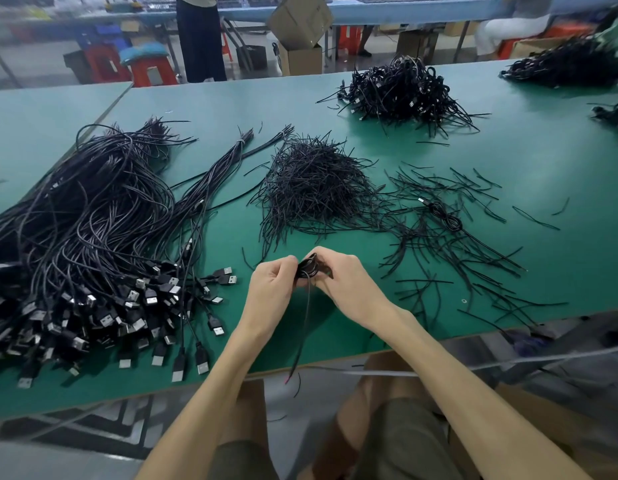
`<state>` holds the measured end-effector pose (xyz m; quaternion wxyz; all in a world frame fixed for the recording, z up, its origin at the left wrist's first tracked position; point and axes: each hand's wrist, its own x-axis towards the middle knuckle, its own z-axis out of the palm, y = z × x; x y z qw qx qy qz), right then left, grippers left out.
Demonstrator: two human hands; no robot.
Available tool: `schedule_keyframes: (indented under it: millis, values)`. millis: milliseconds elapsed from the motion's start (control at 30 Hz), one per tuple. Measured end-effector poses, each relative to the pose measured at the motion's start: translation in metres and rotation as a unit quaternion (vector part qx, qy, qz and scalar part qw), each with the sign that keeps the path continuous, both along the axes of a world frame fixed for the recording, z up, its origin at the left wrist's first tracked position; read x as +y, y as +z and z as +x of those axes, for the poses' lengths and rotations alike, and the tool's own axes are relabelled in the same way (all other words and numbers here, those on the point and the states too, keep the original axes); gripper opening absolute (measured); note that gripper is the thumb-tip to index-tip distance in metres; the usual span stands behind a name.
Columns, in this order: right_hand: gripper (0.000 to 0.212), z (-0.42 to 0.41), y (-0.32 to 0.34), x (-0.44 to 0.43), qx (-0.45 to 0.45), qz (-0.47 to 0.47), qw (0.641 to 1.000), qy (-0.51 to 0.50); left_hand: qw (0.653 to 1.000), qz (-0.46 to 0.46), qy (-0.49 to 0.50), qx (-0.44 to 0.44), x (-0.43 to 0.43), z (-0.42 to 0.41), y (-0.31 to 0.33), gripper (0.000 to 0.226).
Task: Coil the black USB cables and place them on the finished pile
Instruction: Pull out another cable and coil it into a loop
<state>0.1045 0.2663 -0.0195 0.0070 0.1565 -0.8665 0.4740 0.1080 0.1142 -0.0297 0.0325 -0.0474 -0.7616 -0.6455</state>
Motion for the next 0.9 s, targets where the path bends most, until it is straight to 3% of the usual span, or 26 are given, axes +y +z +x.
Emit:
schedule_keyframes:
  millis: [133, 267, 433, 667, 900]
  values:
    - [0.032, 0.002, 0.001, 0.004, 0.013, -0.011, 1.000, 0.011, 1.000, 0.017, 0.001, 0.007, 0.005, -0.002, -0.001, 0.046]
    - [0.010, 0.002, -0.001, 0.003, -0.010, -0.077, 0.997, 0.008, 1.000, 0.011, 0.001, 0.000, 0.004, -0.004, -0.004, 0.056]
    - [0.014, 0.006, -0.002, 0.000, -0.028, -0.152, 0.988, -0.002, 1.000, 0.009, 0.020, -0.006, 0.007, -0.004, -0.005, 0.060]
    - [0.024, 0.004, -0.004, -0.002, 0.001, -0.141, 0.984, -0.110, 0.995, -0.070, 0.008, 0.067, 0.010, -0.001, -0.006, 0.017]
    - [0.021, 0.007, -0.004, -0.001, 0.010, -0.075, 0.990, -0.123, 0.980, -0.156, 0.052, 0.116, 0.013, 0.002, -0.009, 0.010]
